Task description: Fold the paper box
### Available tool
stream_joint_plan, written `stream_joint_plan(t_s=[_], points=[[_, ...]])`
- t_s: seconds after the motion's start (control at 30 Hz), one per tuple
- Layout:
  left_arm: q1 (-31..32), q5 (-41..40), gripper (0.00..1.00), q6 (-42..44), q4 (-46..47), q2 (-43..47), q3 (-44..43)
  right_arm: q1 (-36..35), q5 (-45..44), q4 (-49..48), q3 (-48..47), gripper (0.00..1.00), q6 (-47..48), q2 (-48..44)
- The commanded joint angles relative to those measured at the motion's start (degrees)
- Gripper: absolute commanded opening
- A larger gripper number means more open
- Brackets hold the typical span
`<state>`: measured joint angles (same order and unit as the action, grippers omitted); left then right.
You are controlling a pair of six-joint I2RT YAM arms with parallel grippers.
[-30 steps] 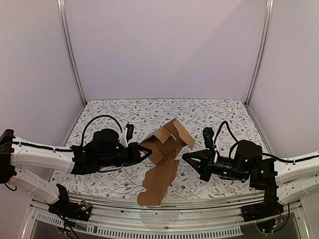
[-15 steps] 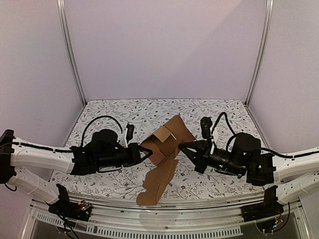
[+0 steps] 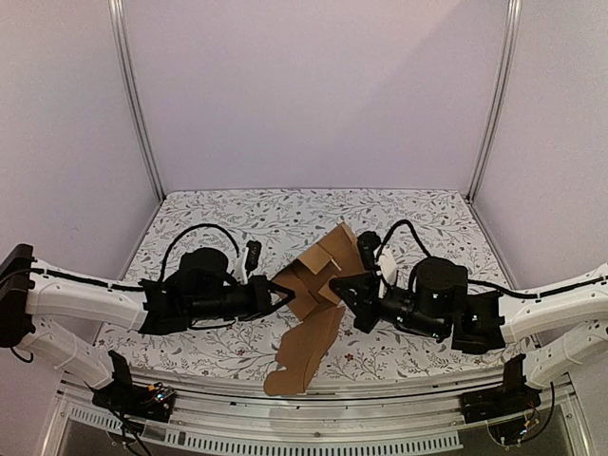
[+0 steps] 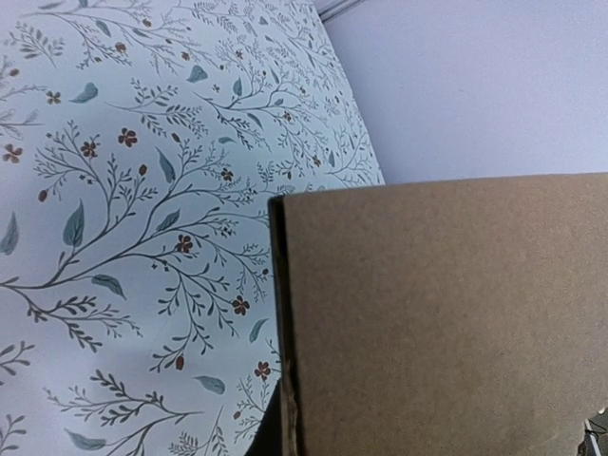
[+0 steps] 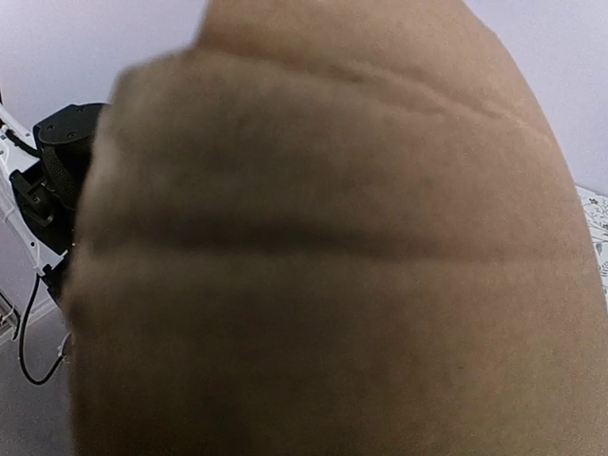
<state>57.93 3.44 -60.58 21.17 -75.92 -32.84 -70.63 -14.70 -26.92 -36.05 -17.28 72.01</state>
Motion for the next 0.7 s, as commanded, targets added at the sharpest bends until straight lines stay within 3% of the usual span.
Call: stream_joint_plan(t_s=[0.0,0.3,0.5,0.67], points=[[-0.58,0.96,0.00,2.94,-1.21,0.51,-1.47,-0.69,-2.18,5.12,-0.79,0.00,-0.33,2.34],[-0.54,-0.76,0.00,6.47,-6.71,0.34,-4.18,-2.12,-4.98,9.96,-0.68,0.01,-0.04,1.05],[-0.71,-4.58,0.00,9.07,-9.63,0.16,-4.27,-2.24,-3.25,14.09,-0.07,0.11,0.10,-4.49],[-0.77,-8.22,0.00,12.27,-12.14,0.28,-4.70,-2.28,0.17,18.93,2.33,0.30,1.79,-11.25]])
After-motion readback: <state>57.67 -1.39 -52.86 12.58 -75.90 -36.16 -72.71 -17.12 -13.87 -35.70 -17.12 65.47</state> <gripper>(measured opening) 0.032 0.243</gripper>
